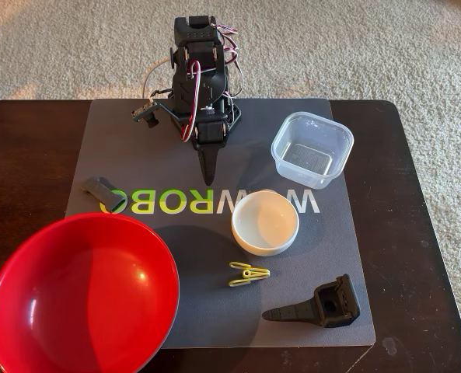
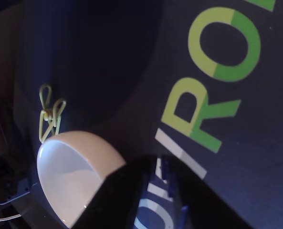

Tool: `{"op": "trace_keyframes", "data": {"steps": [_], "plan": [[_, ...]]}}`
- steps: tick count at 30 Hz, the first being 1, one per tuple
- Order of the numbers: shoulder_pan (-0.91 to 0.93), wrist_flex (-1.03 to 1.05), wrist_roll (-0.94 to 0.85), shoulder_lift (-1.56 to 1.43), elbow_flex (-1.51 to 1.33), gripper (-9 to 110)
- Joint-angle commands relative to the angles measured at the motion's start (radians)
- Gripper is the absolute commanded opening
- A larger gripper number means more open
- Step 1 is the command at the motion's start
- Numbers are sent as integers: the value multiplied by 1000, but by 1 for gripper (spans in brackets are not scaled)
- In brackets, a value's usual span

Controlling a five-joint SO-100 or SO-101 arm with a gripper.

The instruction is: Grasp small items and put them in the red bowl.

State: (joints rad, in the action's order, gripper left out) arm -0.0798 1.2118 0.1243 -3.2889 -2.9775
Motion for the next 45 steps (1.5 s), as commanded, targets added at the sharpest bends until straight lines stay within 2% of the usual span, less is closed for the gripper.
{"op": "trace_keyframes", "data": {"steps": [1, 3, 7, 13, 15, 16, 18, 19, 22, 25, 30, 31, 33, 35, 36, 40, 42, 45], "plan": [[18, -9, -8, -6, -2, 1], [-117, -21, -227, -8, -5, 1], [-623, -29, -198, -35, -11, 1], [-1094, -20, 210, -38, -14, 1], [-1223, -20, 420, -38, -32, 1], [-1287, -23, 635, -38, -64, 1], [-1397, 26, 1293, 0, -140, 1], [-1447, 58, 1434, 17, -140, 1], [-1563, 74, 1434, -40, -140, 1], [-1605, 89, 1431, -35, -140, 1], [-1433, 81, 1456, -37, -140, 0], [-1445, 89, 1454, -37, -138, 0], [-1362, 63, 1250, -38, -137, 4], [-1316, 0, 1152, -38, -94, 12], [-1250, -48, 1023, -38, -83, 19], [-1026, -66, 723, -35, -28, 19], [-963, -51, 663, -12, -9, 17], [-953, -87, 581, 221, 67, 24]]}}
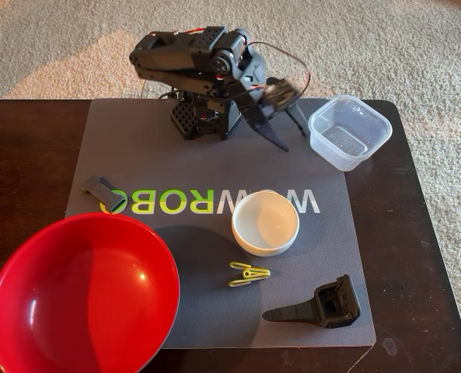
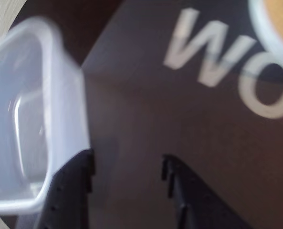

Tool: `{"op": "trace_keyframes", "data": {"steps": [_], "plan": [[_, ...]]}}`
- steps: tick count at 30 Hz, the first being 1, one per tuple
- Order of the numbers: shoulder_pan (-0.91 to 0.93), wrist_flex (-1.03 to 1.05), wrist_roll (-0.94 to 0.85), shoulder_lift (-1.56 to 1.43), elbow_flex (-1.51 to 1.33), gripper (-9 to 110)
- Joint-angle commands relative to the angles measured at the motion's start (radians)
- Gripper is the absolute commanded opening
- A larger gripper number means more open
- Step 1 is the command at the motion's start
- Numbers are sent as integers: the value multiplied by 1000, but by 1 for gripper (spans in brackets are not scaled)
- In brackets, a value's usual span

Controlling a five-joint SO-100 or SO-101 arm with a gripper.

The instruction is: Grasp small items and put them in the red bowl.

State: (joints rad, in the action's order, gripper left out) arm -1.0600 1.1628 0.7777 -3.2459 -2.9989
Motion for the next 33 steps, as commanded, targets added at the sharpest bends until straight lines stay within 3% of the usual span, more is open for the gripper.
{"op": "trace_keyframes", "data": {"steps": [1, 6, 15, 19, 31, 33], "plan": [[29, -57, -80, 285, 135, 27], [34, -67, 34, 407, 275, 32], [-133, -43, 179, 923, 753, 34], [-233, -55, 253, 1083, 750, 35], [-247, -279, 327, 1488, 755, 35], [-249, -301, 290, 1516, 756, 25]]}}
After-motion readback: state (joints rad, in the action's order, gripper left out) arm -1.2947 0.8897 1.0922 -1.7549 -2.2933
